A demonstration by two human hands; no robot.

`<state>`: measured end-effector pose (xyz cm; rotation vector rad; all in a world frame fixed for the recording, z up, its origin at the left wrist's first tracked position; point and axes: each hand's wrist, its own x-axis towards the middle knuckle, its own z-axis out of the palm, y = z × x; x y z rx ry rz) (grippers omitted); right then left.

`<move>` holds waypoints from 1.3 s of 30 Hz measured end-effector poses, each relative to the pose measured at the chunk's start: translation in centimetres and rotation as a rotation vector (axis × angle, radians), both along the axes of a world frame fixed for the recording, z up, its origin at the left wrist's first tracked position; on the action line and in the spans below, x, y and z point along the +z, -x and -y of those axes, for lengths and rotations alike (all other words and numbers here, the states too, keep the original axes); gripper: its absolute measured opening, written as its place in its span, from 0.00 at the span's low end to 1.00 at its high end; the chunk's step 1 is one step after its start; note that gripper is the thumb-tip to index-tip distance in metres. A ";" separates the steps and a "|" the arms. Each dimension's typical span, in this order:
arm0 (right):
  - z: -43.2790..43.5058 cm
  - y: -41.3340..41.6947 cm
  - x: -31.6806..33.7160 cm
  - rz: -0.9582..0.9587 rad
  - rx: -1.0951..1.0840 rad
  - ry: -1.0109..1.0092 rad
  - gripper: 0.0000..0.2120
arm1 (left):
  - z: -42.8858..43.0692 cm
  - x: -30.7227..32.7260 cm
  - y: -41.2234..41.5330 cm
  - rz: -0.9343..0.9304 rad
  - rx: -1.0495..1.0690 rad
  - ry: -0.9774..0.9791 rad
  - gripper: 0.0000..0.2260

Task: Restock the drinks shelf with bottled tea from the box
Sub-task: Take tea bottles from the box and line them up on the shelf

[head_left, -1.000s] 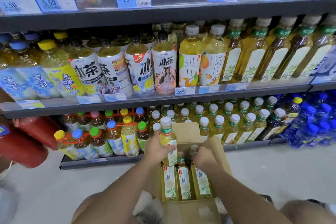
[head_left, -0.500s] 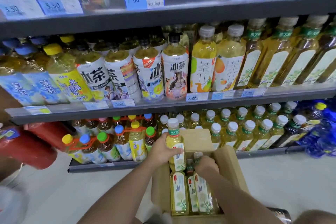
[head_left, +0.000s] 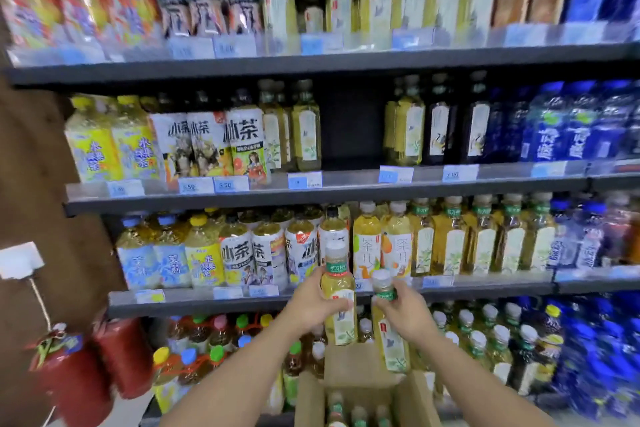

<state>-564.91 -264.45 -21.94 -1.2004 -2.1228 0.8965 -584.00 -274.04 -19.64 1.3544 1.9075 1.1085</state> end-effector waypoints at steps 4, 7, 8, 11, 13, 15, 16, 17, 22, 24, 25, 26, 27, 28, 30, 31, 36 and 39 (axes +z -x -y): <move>0.6 -1.0 11.3 -0.123 0.041 -0.201 0.11 | 0.6 9.3 -0.7 -0.098 0.004 -0.154 0.28; 1.2 -1.7 18.8 -0.207 0.052 -0.304 0.12 | 0.6 15.5 -0.9 -0.176 0.000 -0.253 0.30; 1.3 -1.7 21.0 -0.232 0.060 -0.336 0.13 | 0.5 17.3 -0.9 -0.180 -0.004 -0.287 0.30; 0.9 -1.3 26.6 -0.269 0.085 -0.454 0.17 | -0.7 21.6 -0.3 -0.239 0.020 -0.382 0.31; 0.6 -0.8 29.6 -0.297 0.130 -0.496 0.19 | -1.8 23.7 0.1 -0.265 0.033 -0.430 0.34; -0.4 0.0 31.8 -0.325 0.145 -0.511 0.21 | -3.2 25.4 0.8 -0.284 0.042 -0.461 0.35; -1.1 0.5 32.6 -0.336 0.136 -0.523 0.21 | -3.9 26.1 1.1 -0.293 0.045 -0.476 0.35; -1.9 1.0 33.2 -0.346 0.126 -0.535 0.21 | -4.7 26.7 1.4 -0.291 0.046 -0.490 0.34; -6.9 3.7 33.0 -0.336 0.109 -0.549 0.21 | -8.6 27.4 3.9 -0.276 0.058 -0.492 0.32; -8.8 4.6 31.8 -0.320 0.112 -0.549 0.22 | -10.4 26.9 5.0 -0.301 0.041 -0.476 0.33; -9.7 5.1 31.2 -0.311 0.113 -0.549 0.21 | -11.2 26.6 5.5 -0.311 0.030 -0.470 0.34; -10.5 5.5 30.7 -0.302 0.112 -0.546 0.21 | -11.9 26.3 6.0 -0.314 0.018 -0.457 0.34; -11.3 5.9 30.2 -0.295 0.109 -0.530 0.21 | -12.7 26.0 6.5 -0.308 0.010 -0.443 0.34; -12.0 6.3 29.8 -0.292 0.105 -0.505 0.21 | -13.3 25.8 6.9 -0.306 0.008 -0.426 0.34; -13.4 7.0 29.2 -0.283 0.097 -0.451 0.21 | -14.6 25.3 7.6 -0.306 -0.001 -0.385 0.33; -14.1 7.3 28.9 -0.276 0.085 -0.431 0.21 | -15.2 25.0 7.8 -0.307 -0.007 -0.367 0.31; -16.7 8.8 29.0 -0.307 0.006 -0.320 0.20 | -18.2 24.0 9.0 -0.244 -0.004 -0.317 0.22; -18.0 9.7 29.6 -0.271 -0.045 -0.258 0.23 | -20.2 24.3 9.5 -0.170 -0.011 -0.257 0.23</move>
